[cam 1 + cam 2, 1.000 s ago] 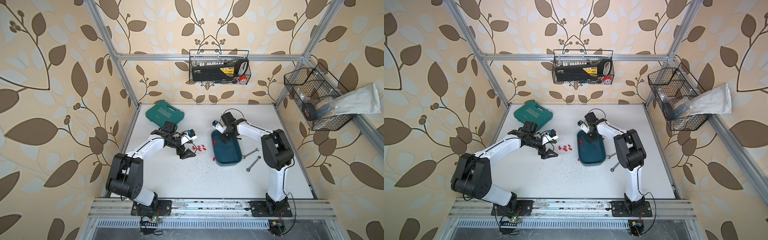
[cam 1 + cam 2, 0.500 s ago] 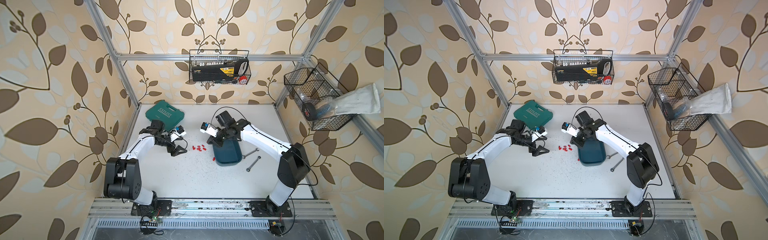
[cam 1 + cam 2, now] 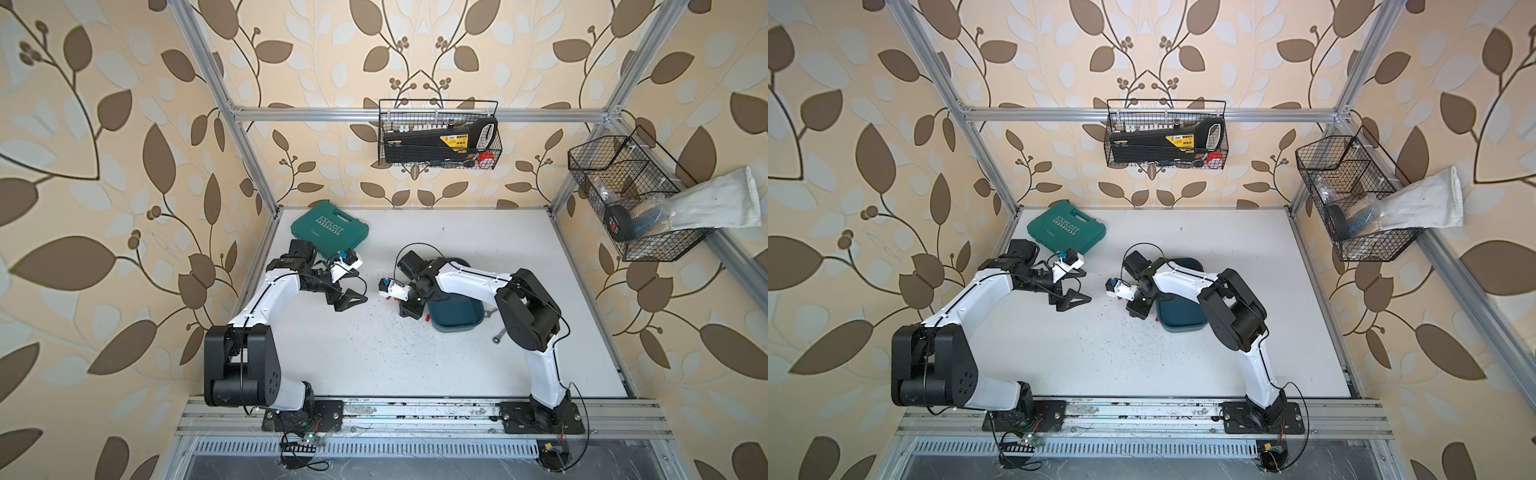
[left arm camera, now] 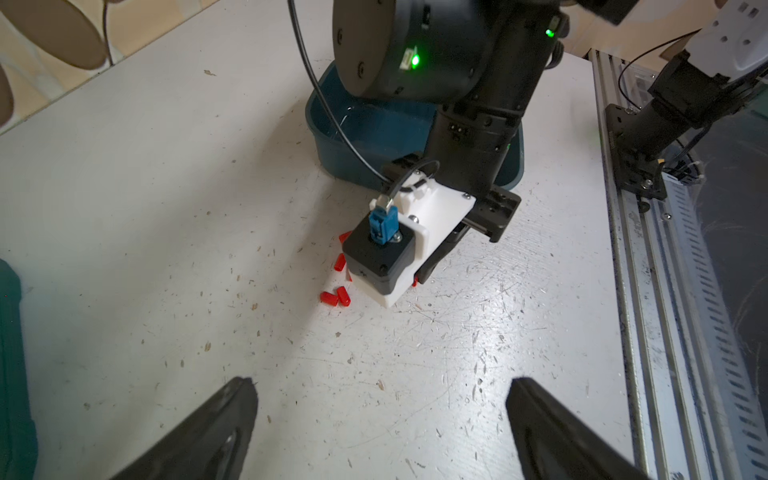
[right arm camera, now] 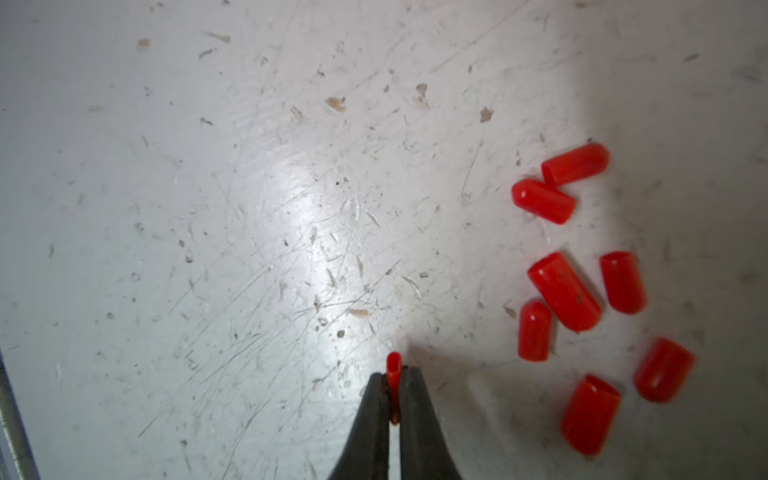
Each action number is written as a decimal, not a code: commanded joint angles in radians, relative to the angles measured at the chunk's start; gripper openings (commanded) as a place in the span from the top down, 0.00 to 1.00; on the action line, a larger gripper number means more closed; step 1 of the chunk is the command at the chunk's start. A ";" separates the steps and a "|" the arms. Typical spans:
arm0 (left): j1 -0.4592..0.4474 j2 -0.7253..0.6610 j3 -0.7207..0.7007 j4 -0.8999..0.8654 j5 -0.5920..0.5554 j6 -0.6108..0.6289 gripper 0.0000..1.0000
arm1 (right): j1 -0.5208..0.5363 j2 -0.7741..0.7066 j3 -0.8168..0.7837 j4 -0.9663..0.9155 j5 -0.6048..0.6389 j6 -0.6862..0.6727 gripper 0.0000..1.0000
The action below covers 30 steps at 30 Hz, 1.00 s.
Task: Take the screw protection sleeves out of the storage box
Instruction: Place the screw protection sleeve at the center of the board.
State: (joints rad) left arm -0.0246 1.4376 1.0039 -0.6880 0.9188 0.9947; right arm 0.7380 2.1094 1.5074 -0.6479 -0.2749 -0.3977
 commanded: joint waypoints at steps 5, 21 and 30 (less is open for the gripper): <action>0.008 -0.036 0.013 -0.027 0.061 0.009 0.01 | 0.002 0.012 0.051 0.000 0.081 0.002 0.75; -0.007 -0.008 0.012 0.011 0.155 -0.057 0.01 | -0.088 -0.263 0.008 -0.101 -0.061 -0.040 0.61; -0.175 0.041 -0.025 0.190 -0.009 -0.144 0.01 | -0.313 -0.343 -0.125 0.006 -0.069 0.058 0.61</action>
State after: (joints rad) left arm -0.1486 1.4475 0.9928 -0.5785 0.9741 0.8932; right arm 0.4606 1.7443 1.4223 -0.6731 -0.3313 -0.3996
